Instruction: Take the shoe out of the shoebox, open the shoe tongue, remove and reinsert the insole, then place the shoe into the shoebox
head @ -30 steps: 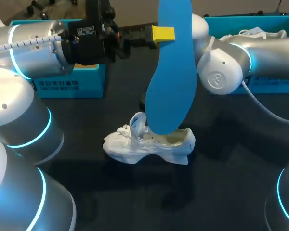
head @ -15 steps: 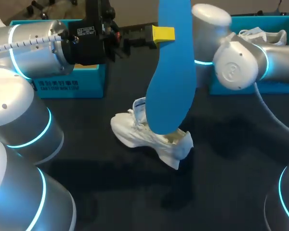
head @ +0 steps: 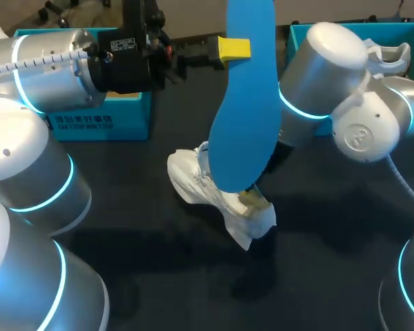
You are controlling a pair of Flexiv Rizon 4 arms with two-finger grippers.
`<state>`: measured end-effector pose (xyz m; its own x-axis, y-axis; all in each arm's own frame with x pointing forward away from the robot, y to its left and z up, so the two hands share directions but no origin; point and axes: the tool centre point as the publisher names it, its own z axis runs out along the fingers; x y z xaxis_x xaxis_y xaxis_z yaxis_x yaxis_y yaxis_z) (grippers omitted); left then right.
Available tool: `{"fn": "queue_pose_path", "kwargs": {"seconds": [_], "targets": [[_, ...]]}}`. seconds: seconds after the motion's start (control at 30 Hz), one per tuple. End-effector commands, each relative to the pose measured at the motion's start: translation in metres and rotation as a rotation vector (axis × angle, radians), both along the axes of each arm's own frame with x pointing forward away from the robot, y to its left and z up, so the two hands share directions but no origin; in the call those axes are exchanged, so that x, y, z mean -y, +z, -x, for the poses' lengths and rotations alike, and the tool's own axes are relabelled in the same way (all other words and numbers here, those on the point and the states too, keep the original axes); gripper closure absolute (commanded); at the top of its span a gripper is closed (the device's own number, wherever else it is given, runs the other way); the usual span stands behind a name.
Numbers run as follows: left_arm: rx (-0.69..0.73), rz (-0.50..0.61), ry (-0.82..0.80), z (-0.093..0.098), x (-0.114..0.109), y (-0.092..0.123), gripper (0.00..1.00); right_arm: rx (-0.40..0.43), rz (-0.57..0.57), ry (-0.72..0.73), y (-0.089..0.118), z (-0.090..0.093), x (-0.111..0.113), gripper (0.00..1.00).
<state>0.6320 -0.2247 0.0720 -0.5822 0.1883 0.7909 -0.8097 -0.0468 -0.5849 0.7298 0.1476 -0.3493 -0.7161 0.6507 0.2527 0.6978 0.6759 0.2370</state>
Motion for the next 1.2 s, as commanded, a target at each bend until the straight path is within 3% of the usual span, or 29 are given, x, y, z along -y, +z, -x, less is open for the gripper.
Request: {"fn": "queue_pose_path", "kwargs": {"seconds": [0.03, 0.13, 0.4, 0.73, 0.87, 1.2], "targets": [[-0.001, -0.002, 0.002, 0.001, 0.001, -0.001, 1.0, 0.024, -0.028, -0.01, 0.001, 0.003, 0.004, 1.0], [-0.001, -0.002, 0.002, 0.001, 0.001, -0.001, 1.0, 0.024, -0.028, -0.01, 0.001, 0.003, 0.004, 1.0], [-0.001, -0.002, 0.002, 0.001, 0.001, -0.001, 1.0, -0.158, 0.043, -0.369, -0.013, 0.011, 0.0, 1.0], [-0.001, -0.002, 0.002, 0.001, 0.001, -0.001, 1.0, -0.17, 0.008, -0.647, -0.011, 0.026, -0.008, 1.0], [-0.001, -0.002, 0.002, 0.001, 0.001, -0.001, 1.0, -0.166, 0.047, -0.734, -0.01, 0.028, -0.013, 1.0], [-0.001, -0.002, 0.002, 0.001, 0.001, -0.001, 1.0, -0.104, 0.087, -0.71, -0.012, 0.017, -0.016, 1.0]]}}
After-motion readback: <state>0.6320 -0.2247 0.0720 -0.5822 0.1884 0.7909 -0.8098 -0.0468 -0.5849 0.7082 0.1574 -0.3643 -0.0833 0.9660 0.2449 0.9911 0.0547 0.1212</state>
